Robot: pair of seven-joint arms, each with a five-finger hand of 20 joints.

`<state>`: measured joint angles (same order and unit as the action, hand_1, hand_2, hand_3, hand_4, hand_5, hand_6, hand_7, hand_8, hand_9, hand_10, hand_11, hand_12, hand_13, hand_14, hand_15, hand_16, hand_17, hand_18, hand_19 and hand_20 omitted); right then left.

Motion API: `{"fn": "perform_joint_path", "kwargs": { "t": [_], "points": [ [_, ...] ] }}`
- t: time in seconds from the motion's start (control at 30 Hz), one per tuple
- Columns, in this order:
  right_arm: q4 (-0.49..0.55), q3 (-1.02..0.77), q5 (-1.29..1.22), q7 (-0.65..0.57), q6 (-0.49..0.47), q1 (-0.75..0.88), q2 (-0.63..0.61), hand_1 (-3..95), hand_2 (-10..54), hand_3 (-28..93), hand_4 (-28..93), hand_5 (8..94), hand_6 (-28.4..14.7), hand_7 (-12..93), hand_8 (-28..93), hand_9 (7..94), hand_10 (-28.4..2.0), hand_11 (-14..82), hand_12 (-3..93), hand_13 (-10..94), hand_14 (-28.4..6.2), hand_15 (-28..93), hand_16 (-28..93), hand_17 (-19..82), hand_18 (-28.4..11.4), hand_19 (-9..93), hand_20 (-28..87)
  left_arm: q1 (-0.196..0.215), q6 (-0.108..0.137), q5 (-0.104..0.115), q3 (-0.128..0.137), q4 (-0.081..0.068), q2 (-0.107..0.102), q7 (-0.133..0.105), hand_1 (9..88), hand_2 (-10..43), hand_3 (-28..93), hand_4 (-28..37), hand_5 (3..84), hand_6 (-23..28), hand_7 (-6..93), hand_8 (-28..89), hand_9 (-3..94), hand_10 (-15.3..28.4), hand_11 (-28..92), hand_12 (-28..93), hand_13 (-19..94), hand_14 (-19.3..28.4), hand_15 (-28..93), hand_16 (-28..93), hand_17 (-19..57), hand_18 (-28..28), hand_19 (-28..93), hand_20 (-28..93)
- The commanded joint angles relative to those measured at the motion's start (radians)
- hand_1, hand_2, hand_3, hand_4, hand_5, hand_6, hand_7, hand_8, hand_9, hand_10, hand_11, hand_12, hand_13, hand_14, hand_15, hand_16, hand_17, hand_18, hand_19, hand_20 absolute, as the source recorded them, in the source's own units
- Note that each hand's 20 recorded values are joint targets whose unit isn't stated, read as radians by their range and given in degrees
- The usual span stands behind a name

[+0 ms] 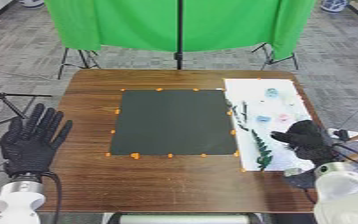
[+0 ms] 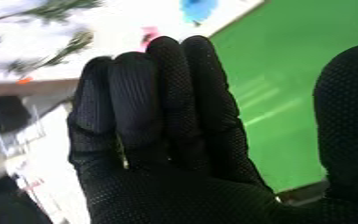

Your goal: Arrange flowers

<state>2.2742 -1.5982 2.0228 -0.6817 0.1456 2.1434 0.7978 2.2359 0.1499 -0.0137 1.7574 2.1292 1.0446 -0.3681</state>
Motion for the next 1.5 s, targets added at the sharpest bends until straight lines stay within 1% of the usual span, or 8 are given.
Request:
{"fn": "perform_joint_path", "kwargs": {
  "t": [0.03, 0.33, 0.53, 0.77, 0.87, 1.1, 1.27, 1.5],
  "points": [
    [-0.013, 0.131, 0.366, -0.063, -0.041, -0.072, 0.033, 25.1, -9.5, 69, -28, 59.8, -4.7, 39, -12, 63.2, -18.2, 41.6, 32.4, 57, -16.5, 69, 34, 30, -24.2, 80, 40, 0.03, 0.015, 0.003, -0.008, 0.004, 0.01, 0.0, 28.7, 11.8, 75, -28.3, 47.7, 5.4, 13.7, -9, 36.9, 13.5, 18, 9, 26, 10.7, 22, -6, -1.4, 11.5, 30, 14],
    [-0.072, 0.235, 0.44, -0.156, -0.136, -0.144, 0.074, 30.9, -9.5, 71, -28, 56.9, -6.7, 28, -9, 57.8, -20.7, 30.8, 27.5, 53, -18.6, 66, 31, 30, -25.3, 80, 38, 0.018, 0.016, 0.003, -0.015, -0.003, 0.007, 0.011, 28.7, 12.0, 75, -28.3, 47.6, 5.4, 13.8, -9, 36.9, 13.5, 18, 9, 26, 10.6, 22, -6, -1.5, 11.5, 30, 14],
    [-0.099, 0.261, 0.446, -0.191, -0.19, -0.154, 0.094, 32.0, -9.5, 72, -28, 57.1, -7.7, 24, -8, 54.8, -22.2, 23.2, 23.8, 51, -19.7, 63, 27, 30, -26.3, 82, 37, 0.022, 0.051, 0.032, -0.018, 0.008, 0.003, 0.005, 28.6, 11.9, 75, -28.3, 47.6, 5.4, 14.1, -9, 36.9, 13.5, 18, 9, 26, 10.7, 22, -6, -1.7, 11.6, 30, 14],
    [-0.105, 0.3, 0.407, -0.184, -0.225, -0.178, 0.109, 32.1, -9.5, 72, -28, 54.7, -9.1, 21, -7, 54.3, -22.7, 21.9, 23.4, 50, -19.8, 63, 26, 31, -26.7, 83, 37, 0.035, 0.048, 0.042, -0.011, 0.013, 0.003, 0.005, 28.6, 11.9, 75, -28.3, 48.0, 5.7, 14.7, -9, 37.5, 13.6, 19, 9, 27, 11.0, 23, -6, -1.8, 11.7, 31, 14],
    [-0.103, 0.32, 0.36, -0.172, -0.233, -0.186, 0.119, 32.2, -9.5, 71, -28, 54.2, -9.5, 20, -7, 54.2, -22.7, 21.9, 23.5, 50, -19.8, 63, 25, 31, -26.8, 84, 37, 0.023, 0.092, 0.068, -0.009, 0.022, 0.0, 0.004, 28.6, 11.9, 75, -28.3, 48.1, 5.7, 14.8, -10, 38.0, 13.7, 20, 9, 27, 11.1, 24, -6, -1.8, 11.7, 31, 14],
    [-0.175, 0.394, 0.431, -0.191, -0.183, -0.214, 0.149, 37.6, -9.5, 75, -28, 55.4, -8.9, 21, -6, 54.4, -22.3, 22.0, 23.2, 51, -19.4, 62, 24, 31, -26.4, 84, 36, 0.021, 0.129, 0.123, 0.011, 0.031, -0.001, -0.012, 28.8, 12.8, 75, -28.3, 49.6, 6.3, 16.4, -10, 40.2, 14.1, 21, 10, 29, 11.8, 26, -6, -2.1, 12.4, 33, 15],
    [-0.192, 0.427, 0.442, -0.214, -0.212, -0.214, 0.161, 46.7, -9.5, 73, -28, 63.5, -5.3, 31, 6, 64.4, -18.8, 31.5, 26.5, 59, -15.7, 60, 26, 34, -25.1, 85, 33, 0.027, 0.139, 0.128, 0.022, 0.034, 0.005, -0.011, 29.8, 15.0, 76, -28.3, 50.5, 6.4, 17.6, -10, 41.1, 14.4, 22, 10, 30, 13.1, 31, -6, -2.4, 12.9, 35, 15],
    [-0.213, 0.455, 0.451, -0.237, -0.258, -0.215, 0.186, 58.7, -9.5, 66, -28, 67.7, -2.6, 42, 19, 76.1, -14.0, 22.8, 51.8, 66, -12.1, 57, 39, 38, -25.5, 89, 33, 0.016, 0.134, 0.131, 0.015, 0.024, 0.008, 0.004, 29.3, 14.7, 76, -28.3, 50.7, 6.5, 17.9, -10, 41.4, 14.6, 23, 10, 31, 14.0, 36, -7, -2.9, 13.2, 36, 15]
  ]
}}
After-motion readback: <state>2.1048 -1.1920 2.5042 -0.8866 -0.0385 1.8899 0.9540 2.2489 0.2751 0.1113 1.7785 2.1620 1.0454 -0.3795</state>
